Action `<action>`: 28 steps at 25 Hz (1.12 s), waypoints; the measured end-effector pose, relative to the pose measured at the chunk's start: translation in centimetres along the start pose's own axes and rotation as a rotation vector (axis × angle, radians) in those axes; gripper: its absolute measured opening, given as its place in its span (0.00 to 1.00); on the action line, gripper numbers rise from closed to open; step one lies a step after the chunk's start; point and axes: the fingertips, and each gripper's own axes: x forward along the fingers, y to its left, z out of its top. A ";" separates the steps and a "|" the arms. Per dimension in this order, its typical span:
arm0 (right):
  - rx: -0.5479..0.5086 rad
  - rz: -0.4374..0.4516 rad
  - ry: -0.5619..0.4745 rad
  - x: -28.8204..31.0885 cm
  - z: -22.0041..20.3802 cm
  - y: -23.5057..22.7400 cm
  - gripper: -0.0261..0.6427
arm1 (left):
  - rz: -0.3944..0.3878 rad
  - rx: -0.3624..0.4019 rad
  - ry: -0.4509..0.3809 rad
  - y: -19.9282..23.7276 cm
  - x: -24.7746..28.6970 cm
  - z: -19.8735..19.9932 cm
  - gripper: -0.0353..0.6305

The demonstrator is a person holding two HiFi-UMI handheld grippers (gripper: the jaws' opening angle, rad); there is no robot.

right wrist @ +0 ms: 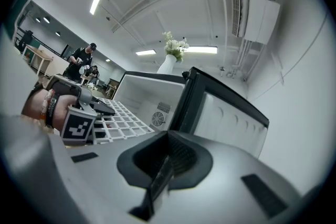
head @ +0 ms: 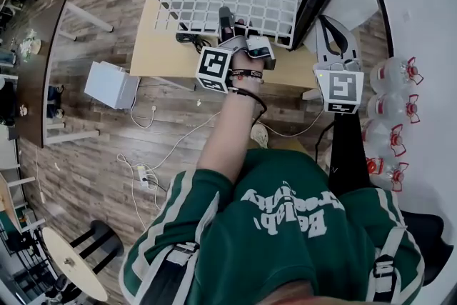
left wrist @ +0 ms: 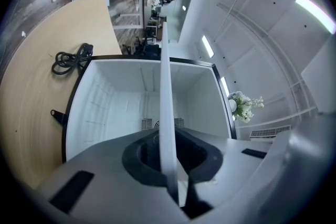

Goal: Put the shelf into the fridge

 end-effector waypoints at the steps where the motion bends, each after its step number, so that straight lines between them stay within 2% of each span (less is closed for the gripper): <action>1: 0.002 0.002 0.002 0.1 -0.1 0.0 0.04 | 0.005 0.017 0.003 0.1 0.1 -0.1 0.09; 3: 0.001 0.007 0.005 0.3 -0.2 0.2 0.04 | 0.020 0.033 0.003 -0.1 0.3 -0.1 0.10; 8: 0.000 0.018 0.005 0.4 -0.1 0.9 0.04 | 0.058 0.011 -0.013 -0.8 0.5 -0.1 0.08; 12: -0.004 0.023 0.005 0.5 0.1 1.1 0.04 | 0.062 0.053 0.004 -0.4 1.8 -0.9 0.08; 20: -0.012 0.014 0.011 0.9 -0.5 0.1 0.04 | 0.051 0.061 0.008 -0.1 3.4 -1.4 0.08; 28: -0.003 0.039 -0.015 1.5 0.2 0.4 0.04 | 0.063 0.023 0.033 0.0 3.8 -1.7 0.08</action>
